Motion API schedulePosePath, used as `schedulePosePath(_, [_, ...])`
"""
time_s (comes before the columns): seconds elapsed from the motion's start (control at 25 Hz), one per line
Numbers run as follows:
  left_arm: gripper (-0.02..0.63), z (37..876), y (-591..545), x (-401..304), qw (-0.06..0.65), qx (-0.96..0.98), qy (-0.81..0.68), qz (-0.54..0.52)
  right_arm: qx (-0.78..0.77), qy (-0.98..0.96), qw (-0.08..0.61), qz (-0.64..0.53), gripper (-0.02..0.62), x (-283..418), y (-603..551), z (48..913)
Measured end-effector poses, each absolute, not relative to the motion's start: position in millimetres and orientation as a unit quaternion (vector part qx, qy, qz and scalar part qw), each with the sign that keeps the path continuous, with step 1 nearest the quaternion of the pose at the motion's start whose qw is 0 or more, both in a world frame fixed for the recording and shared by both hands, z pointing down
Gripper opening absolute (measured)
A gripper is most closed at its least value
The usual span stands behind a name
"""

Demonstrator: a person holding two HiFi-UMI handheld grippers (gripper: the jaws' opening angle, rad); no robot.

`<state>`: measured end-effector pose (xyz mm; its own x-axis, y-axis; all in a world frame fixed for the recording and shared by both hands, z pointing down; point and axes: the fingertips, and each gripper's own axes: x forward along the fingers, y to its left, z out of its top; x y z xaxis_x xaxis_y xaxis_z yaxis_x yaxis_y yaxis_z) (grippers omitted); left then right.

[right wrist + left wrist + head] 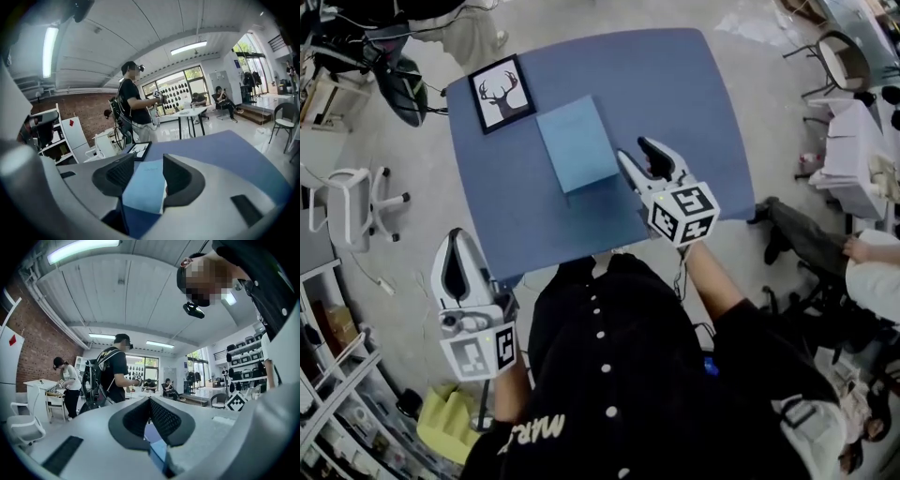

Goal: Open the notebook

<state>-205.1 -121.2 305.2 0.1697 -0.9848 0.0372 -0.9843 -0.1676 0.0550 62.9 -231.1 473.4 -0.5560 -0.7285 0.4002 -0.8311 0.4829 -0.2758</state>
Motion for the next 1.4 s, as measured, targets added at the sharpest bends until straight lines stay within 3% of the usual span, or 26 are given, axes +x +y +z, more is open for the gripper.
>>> schedulePosePath(0.28, [0.003, 338, -142, -200, 0.063, 0.772, -0.632, 0.02, 0.426, -0.824, 0.194, 0.32, 0.204, 46, -244, 583])
schedulePosePath(0.64, [0.003, 368, -141, -203, 0.093, 0.775, -0.624, 0.046, 0.401, -0.794, 0.247, 0.384, 0.195, 34, -234, 638])
schedulePosePath(0.88, [0.003, 395, -154, -202, 0.107, 0.773, -0.623, 0.053, 0.403, -0.785, 0.264, 0.39, 0.145, 36, -246, 662])
schedulePosePath(1.08, [0.003, 395, -154, -203, 0.112, 0.771, -0.624, 0.054, 0.413, -0.78, 0.266, 0.388, 0.069, 42, -245, 658])
schedulePosePath(1.4, [0.003, 400, -161, -195, 0.11, 0.771, -0.625, 0.05, 0.418, -0.79, 0.257, 0.368, 0.033, 47, -250, 653])
